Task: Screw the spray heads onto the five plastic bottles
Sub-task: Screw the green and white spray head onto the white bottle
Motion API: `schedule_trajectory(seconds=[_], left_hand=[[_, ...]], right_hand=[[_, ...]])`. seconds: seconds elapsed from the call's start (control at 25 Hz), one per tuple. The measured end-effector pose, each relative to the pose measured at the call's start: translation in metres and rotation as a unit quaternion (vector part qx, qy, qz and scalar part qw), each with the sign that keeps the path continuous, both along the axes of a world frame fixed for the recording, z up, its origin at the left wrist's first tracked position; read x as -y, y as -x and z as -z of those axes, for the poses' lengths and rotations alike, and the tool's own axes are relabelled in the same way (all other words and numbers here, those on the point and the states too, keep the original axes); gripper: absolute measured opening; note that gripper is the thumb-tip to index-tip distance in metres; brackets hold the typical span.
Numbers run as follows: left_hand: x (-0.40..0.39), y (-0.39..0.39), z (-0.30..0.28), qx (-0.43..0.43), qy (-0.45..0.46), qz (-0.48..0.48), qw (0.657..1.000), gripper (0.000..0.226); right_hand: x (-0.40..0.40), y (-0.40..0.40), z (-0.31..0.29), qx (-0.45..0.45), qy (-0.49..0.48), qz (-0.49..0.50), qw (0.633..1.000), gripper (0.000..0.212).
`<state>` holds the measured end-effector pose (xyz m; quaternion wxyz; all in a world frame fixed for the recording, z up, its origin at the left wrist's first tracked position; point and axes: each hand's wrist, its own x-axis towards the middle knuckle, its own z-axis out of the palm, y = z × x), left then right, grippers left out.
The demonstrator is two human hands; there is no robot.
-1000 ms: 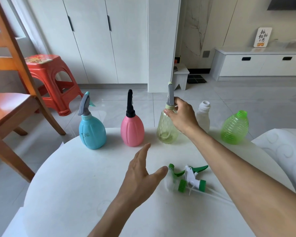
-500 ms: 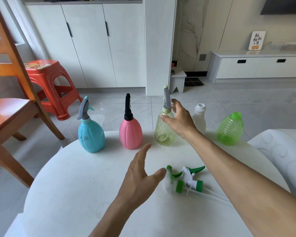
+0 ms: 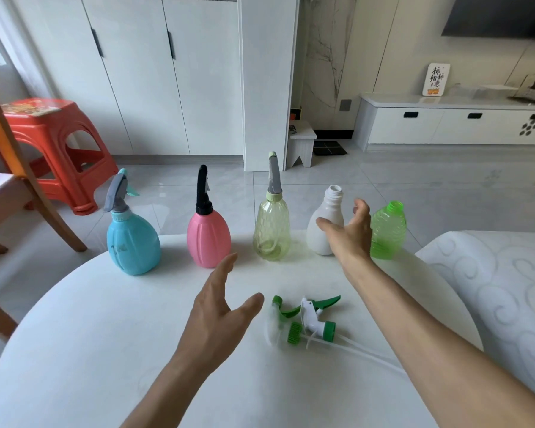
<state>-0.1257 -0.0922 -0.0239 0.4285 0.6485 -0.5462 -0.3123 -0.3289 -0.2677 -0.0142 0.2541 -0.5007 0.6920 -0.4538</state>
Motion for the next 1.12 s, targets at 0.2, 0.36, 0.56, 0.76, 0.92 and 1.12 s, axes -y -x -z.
schedule_trajectory(seconds=[0.2, 0.36, 0.56, 0.76, 0.92, 1.12], left_hand=[[0.004, 0.004, 0.009, 0.024, 0.016, 0.014, 0.999, 0.073], [0.000, 0.004, 0.009, 0.042, 0.040, 0.017, 0.998, 0.069], [-0.009, 0.018, -0.011, 0.098, 0.164, 0.038, 0.981, 0.085], [-0.025, 0.026, -0.019, 0.142, 0.139, 0.061, 0.978, 0.115], [-0.030, 0.019, -0.010, 0.149, 0.125, 0.024, 0.981, 0.097], [-0.023, -0.002, -0.004, 0.266, 0.151, -0.031, 0.951, 0.090]], right_hand=[[0.025, 0.000, 0.005, -0.016, -0.005, -0.058, 0.998, 0.045], [-0.006, 0.012, -0.011, -0.048, 0.048, -0.027, 0.997, 0.032], [-0.093, 0.002, -0.057, 0.071, 0.094, -0.140, 0.983, 0.030], [-0.154, -0.022, -0.048, 0.216, -0.018, -0.328, 0.919, 0.029], [-0.154, -0.019, -0.036, 0.220, -0.060, -0.406, 0.885, 0.041], [-0.135, 0.001, -0.014, -0.242, -0.132, -0.389, 0.879, 0.048]])
